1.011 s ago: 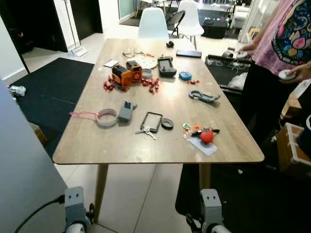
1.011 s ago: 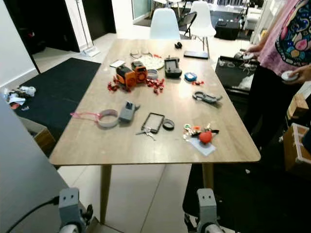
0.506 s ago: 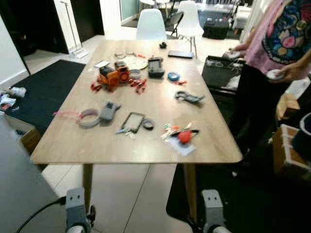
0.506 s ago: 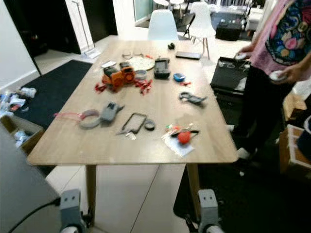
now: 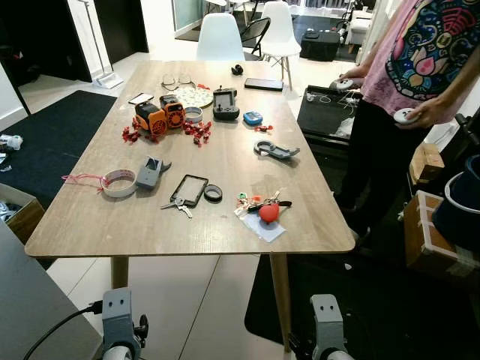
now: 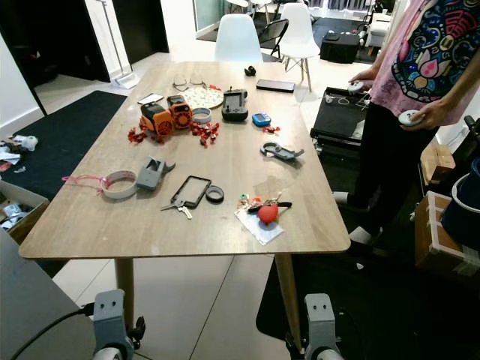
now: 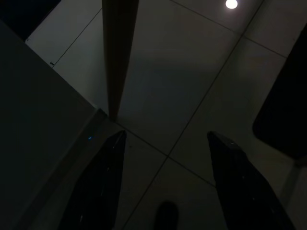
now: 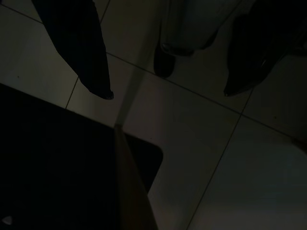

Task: Hang keys on a hook

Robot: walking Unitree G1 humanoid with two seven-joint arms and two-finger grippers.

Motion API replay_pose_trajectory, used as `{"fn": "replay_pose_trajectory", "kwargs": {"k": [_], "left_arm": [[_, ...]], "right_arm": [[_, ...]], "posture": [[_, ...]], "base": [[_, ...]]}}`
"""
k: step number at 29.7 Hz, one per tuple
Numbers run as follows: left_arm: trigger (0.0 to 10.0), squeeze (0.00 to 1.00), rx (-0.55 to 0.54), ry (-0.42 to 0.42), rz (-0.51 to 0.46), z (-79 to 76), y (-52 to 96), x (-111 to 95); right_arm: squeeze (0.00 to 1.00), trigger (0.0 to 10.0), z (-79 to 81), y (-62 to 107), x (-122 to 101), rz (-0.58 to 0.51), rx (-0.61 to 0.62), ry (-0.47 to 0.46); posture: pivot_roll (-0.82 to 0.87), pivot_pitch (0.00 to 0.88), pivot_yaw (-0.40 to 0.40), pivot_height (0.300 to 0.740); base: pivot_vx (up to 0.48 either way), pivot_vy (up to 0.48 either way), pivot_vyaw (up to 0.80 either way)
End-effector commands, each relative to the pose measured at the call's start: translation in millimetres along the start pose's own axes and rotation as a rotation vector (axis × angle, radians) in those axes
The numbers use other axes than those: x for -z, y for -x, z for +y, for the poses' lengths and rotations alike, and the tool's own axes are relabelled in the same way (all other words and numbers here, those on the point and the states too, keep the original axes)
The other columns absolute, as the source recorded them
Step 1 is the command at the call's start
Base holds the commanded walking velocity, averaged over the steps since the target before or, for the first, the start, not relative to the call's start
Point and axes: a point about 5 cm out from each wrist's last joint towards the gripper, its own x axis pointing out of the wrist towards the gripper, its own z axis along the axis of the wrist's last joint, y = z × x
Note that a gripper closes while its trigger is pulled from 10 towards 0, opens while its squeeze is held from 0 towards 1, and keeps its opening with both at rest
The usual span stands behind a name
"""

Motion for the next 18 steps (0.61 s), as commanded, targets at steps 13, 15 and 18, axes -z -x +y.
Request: {"fn": "replay_pose_trajectory", "kwargs": {"k": [13, 15, 18], "left_arm": [[10.0, 0.0, -0.02, -0.032, 0.012, 5.3, 2.5, 6], [10.0, 0.0, -0.021, -0.035, 0.011, 5.8, 2.7, 6], [10.0, 0.0, -0.02, -0.035, 0.011, 6.4, 2.6, 6]], "right_arm": [[0.0, 10.0, -148.5, 50.1, -54, -0.274, 0.697, -0.049], [0.0, 10.0, -162.4, 57.7, -82, -0.382, 0.734, -0.053], [0.0, 10.0, -171.2, 68.4, -146, -0.603, 0.715, -0.043]], "posture": [[0.05, 0.061, -0.012, 0.74], [0.05, 0.061, -0.01, 0.74], [0.04, 0.062, -0.009, 0.74]], "base": [[0.0, 0.0, 0.0], [0.0, 0.0, 0.0], [0.0, 0.0, 0.0]]}}
